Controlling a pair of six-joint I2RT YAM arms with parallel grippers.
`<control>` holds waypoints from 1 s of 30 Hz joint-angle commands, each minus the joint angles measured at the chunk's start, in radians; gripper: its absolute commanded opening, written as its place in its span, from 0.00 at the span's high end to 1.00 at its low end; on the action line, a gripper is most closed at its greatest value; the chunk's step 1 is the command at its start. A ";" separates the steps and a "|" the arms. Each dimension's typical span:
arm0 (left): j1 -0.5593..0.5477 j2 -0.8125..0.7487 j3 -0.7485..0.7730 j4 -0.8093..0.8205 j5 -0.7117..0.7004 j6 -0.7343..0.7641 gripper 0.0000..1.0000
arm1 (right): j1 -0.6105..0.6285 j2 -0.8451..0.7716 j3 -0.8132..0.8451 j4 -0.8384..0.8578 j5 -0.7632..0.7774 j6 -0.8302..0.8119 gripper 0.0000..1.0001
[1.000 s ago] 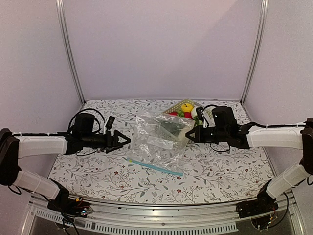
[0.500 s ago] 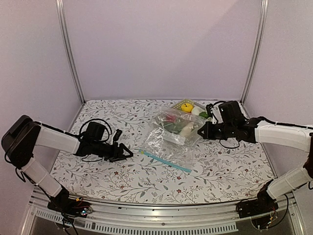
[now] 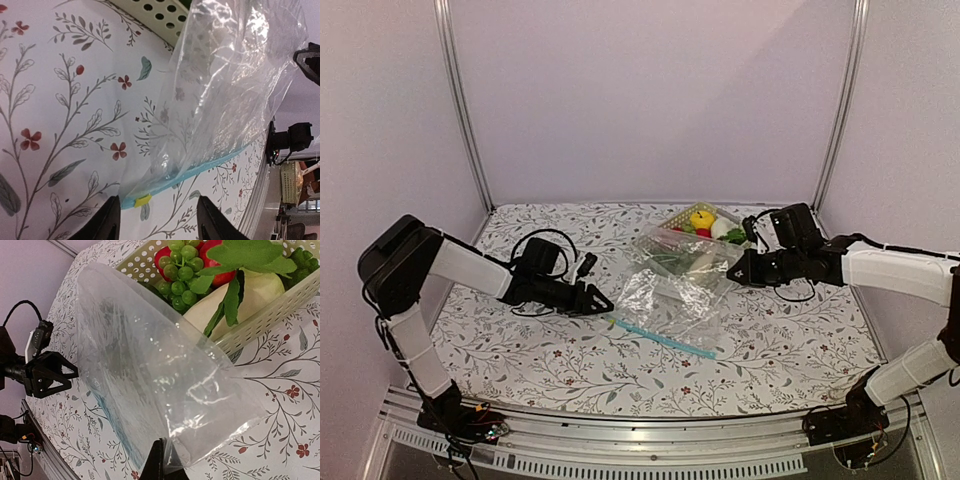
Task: Place the food in the zip-top bag and seal the zipper
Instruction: Pass from the right arm to the left
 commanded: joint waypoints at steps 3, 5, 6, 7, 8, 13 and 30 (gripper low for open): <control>-0.037 0.078 0.047 0.024 0.009 0.052 0.50 | -0.005 0.021 0.041 -0.019 -0.033 -0.017 1.00; -0.036 0.094 0.056 0.022 -0.002 0.057 0.51 | -0.006 0.021 0.044 -0.021 -0.034 -0.018 1.00; -0.036 0.100 0.058 0.023 -0.005 0.058 0.53 | -0.006 0.021 0.045 -0.022 -0.034 -0.018 1.00; -0.036 0.103 0.059 0.022 -0.008 0.059 0.54 | -0.006 0.022 0.045 -0.023 -0.036 -0.018 1.00; -0.037 0.106 0.062 0.023 -0.011 0.060 0.56 | -0.006 0.022 0.047 -0.023 -0.036 -0.018 1.00; -0.040 0.113 0.057 0.032 0.000 0.058 0.66 | -0.006 0.020 0.045 -0.024 -0.033 -0.018 1.00; -0.050 -0.010 0.002 0.118 0.143 -0.072 1.00 | -0.007 0.011 0.058 -0.034 -0.030 -0.026 1.00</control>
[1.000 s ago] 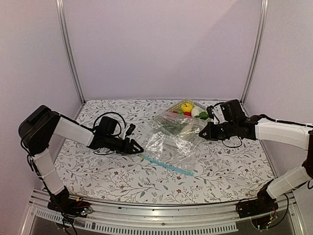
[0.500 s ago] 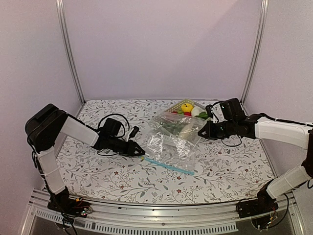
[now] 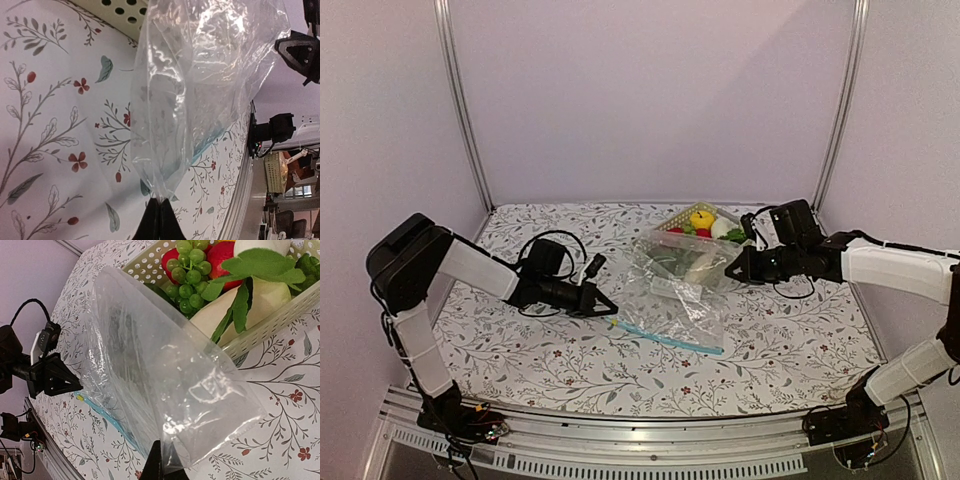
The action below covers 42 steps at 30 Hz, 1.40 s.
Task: Place the food in the zip-top bag and seal the zipper
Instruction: Pass from the right arm to the left
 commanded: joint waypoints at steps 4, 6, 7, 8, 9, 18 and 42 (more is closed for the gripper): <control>-0.022 -0.167 -0.035 -0.008 0.025 -0.078 1.00 | -0.003 -0.023 0.028 -0.030 0.003 -0.028 0.94; -0.022 -0.204 -0.031 -0.048 0.008 -0.097 1.00 | -0.003 -0.036 0.027 -0.036 0.007 -0.036 0.80; -0.022 -0.219 -0.026 -0.068 0.003 -0.107 1.00 | -0.003 -0.041 0.027 -0.039 0.009 -0.039 0.73; -0.022 -0.231 -0.022 -0.088 -0.005 -0.118 1.00 | -0.003 -0.051 0.027 -0.044 0.012 -0.044 0.63; -0.022 -0.242 -0.016 -0.108 -0.011 -0.129 1.00 | -0.003 -0.059 0.028 -0.051 0.015 -0.048 0.52; -0.022 -0.346 0.052 -0.303 -0.047 -0.219 1.00 | 0.004 -0.232 0.050 -0.177 0.130 -0.122 0.11; -0.023 -0.596 0.147 -0.475 -0.081 -0.459 1.00 | 0.601 0.075 0.398 -0.134 0.525 -0.321 0.22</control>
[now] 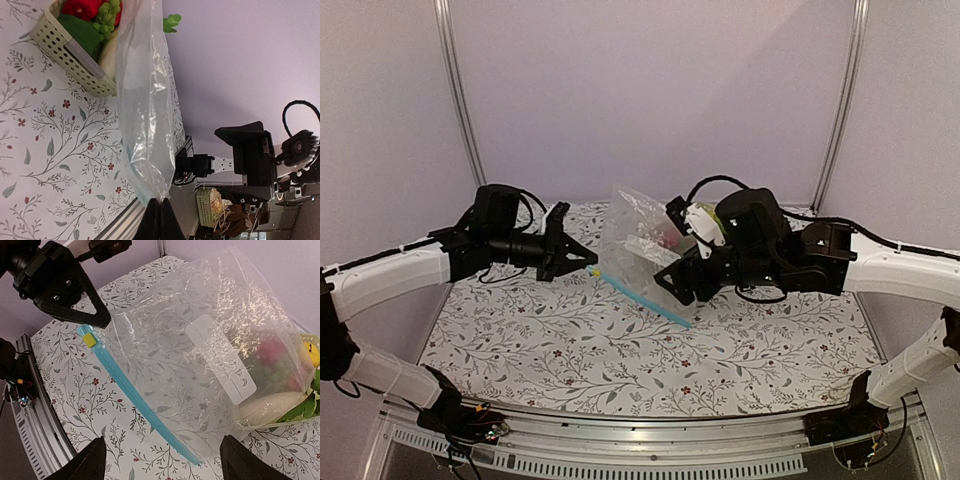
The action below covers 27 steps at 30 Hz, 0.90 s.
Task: Place the food in the zip-top bag and seal the zipper
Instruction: Pass from the left arm to the right
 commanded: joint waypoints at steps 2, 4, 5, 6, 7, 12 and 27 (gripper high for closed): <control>-0.013 -0.052 0.030 -0.049 -0.027 -0.013 1.00 | 0.090 0.135 0.135 0.022 0.100 -0.043 0.23; -0.014 -0.065 0.034 -0.048 -0.029 -0.017 1.00 | 0.120 0.184 0.179 0.022 0.123 -0.050 0.24; -0.013 -0.071 0.038 -0.048 -0.028 -0.019 1.00 | 0.133 0.201 0.198 0.022 0.138 -0.055 0.24; -0.014 -0.075 0.042 -0.049 -0.027 -0.021 1.00 | 0.144 0.224 0.219 0.019 0.153 -0.064 0.24; -0.013 -0.080 0.046 -0.049 -0.026 -0.024 1.00 | 0.154 0.251 0.238 0.016 0.170 -0.070 0.25; -0.013 -0.095 0.069 -0.061 -0.019 -0.025 1.00 | 0.173 0.334 0.323 -0.005 0.234 -0.077 0.29; -0.014 -0.122 0.083 -0.103 -0.006 -0.026 1.00 | 0.198 0.455 0.419 -0.031 0.470 -0.150 0.39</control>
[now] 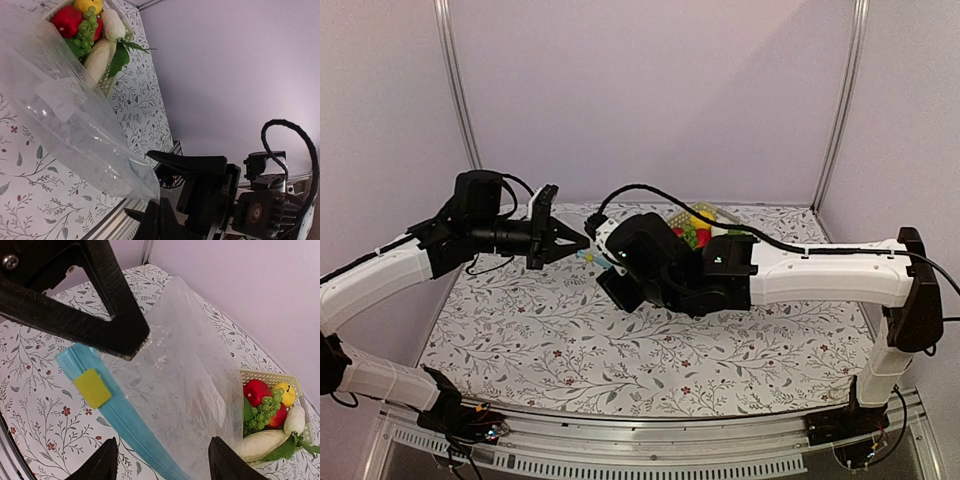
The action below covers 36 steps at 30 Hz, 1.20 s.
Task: Place the food in the zip-top bag and seal the zipper
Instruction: Pass from the left arm to the right
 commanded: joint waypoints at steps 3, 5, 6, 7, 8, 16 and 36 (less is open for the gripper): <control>-0.014 -0.023 0.015 -0.037 0.010 -0.004 1.00 | 0.006 0.039 0.050 -0.018 0.092 -0.046 0.44; -0.014 -0.023 0.011 -0.038 0.010 -0.006 1.00 | 0.007 0.043 0.052 -0.010 0.089 -0.049 0.54; -0.013 -0.024 0.010 -0.038 0.011 -0.007 1.00 | 0.006 0.043 0.053 -0.007 0.083 -0.051 0.60; -0.014 -0.025 0.008 -0.038 0.011 -0.006 1.00 | 0.007 0.044 0.054 -0.004 0.079 -0.051 0.66; -0.014 -0.025 0.008 -0.039 0.011 -0.006 1.00 | 0.006 0.044 0.055 -0.002 0.074 -0.051 0.72; -0.013 -0.035 0.106 -0.263 -0.109 0.191 0.75 | -0.002 0.014 0.038 -0.004 0.041 -0.067 1.00; -0.102 -0.138 0.202 -0.361 -0.199 1.043 0.36 | -0.320 -0.202 0.046 -0.283 -0.963 0.006 1.00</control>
